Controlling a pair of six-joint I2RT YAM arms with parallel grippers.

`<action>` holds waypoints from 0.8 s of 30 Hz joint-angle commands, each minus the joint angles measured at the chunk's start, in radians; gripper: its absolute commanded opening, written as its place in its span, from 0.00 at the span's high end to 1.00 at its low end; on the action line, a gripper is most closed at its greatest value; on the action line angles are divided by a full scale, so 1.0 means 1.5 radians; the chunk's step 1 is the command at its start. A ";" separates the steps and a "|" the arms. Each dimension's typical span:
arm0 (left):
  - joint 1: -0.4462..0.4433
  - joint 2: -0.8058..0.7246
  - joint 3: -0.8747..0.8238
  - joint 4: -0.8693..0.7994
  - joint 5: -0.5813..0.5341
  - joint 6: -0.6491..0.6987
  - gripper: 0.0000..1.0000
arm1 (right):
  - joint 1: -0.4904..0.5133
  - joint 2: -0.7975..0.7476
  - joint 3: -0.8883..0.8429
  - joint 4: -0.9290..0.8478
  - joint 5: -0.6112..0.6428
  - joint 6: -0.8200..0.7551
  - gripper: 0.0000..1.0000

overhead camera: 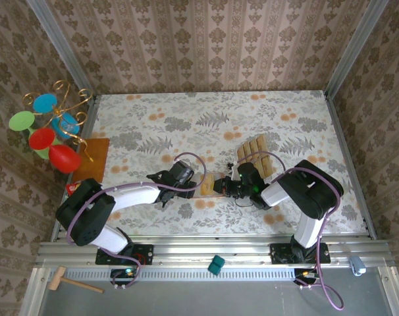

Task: Put the credit cards into the card holder
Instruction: Insert the credit card into the card slot.

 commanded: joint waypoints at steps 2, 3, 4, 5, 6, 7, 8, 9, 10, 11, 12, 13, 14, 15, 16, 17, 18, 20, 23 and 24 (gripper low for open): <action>-0.008 0.005 -0.017 -0.043 -0.008 -0.007 0.14 | -0.005 -0.010 -0.017 -0.047 0.031 0.006 1.00; -0.007 0.005 -0.018 -0.043 -0.008 -0.008 0.14 | -0.005 -0.010 -0.018 -0.048 0.031 0.006 1.00; -0.008 0.005 -0.016 -0.043 -0.008 -0.007 0.14 | -0.005 -0.009 -0.018 -0.050 0.031 0.007 1.00; -0.008 0.004 -0.017 -0.044 -0.008 -0.007 0.14 | -0.005 -0.010 -0.018 -0.050 0.031 0.008 1.00; -0.007 0.004 -0.017 -0.043 -0.008 -0.007 0.14 | -0.005 -0.007 -0.017 -0.052 0.030 0.009 1.00; -0.008 0.005 -0.016 -0.043 -0.008 -0.007 0.14 | -0.005 -0.005 -0.015 -0.053 0.029 0.010 1.00; -0.008 0.005 -0.016 -0.043 -0.008 -0.007 0.14 | -0.005 -0.002 -0.012 -0.055 0.026 0.010 1.00; -0.009 0.007 -0.016 -0.043 -0.008 -0.007 0.14 | -0.005 0.002 -0.010 -0.054 0.024 0.010 1.00; -0.009 0.007 -0.015 -0.044 -0.008 -0.008 0.14 | -0.005 0.003 -0.008 -0.054 0.023 0.011 1.00; -0.009 0.007 -0.015 -0.044 -0.008 -0.007 0.14 | -0.005 0.005 -0.006 -0.054 0.022 0.011 1.00; -0.010 0.007 -0.016 -0.044 -0.009 -0.007 0.14 | -0.005 0.006 -0.004 -0.053 0.023 0.011 1.00; -0.010 0.007 -0.016 -0.044 -0.009 -0.007 0.14 | -0.005 0.007 -0.003 -0.054 0.023 0.011 1.00; -0.010 0.006 -0.015 -0.044 -0.009 -0.007 0.14 | -0.005 0.007 -0.001 -0.054 0.023 0.011 1.00; -0.010 0.006 -0.015 -0.044 -0.009 -0.007 0.14 | -0.005 0.009 0.000 -0.057 0.023 0.011 1.00; -0.010 0.006 -0.016 -0.044 -0.009 -0.007 0.13 | -0.005 0.009 0.002 -0.059 0.024 0.010 1.00; -0.010 0.007 -0.017 -0.044 -0.009 -0.007 0.14 | -0.005 0.010 0.005 -0.061 0.023 0.008 1.00; -0.010 0.007 -0.016 -0.043 -0.009 -0.007 0.14 | -0.005 0.013 0.007 -0.063 0.023 0.008 1.00; -0.010 0.007 -0.016 -0.043 -0.009 -0.007 0.14 | -0.005 0.017 0.011 -0.063 0.020 0.007 1.00; -0.010 0.008 -0.016 -0.043 -0.008 -0.007 0.14 | -0.005 0.024 0.016 -0.062 0.017 0.008 1.00; -0.010 0.009 -0.016 -0.043 -0.008 -0.008 0.14 | -0.005 0.025 0.016 -0.062 0.016 0.008 1.00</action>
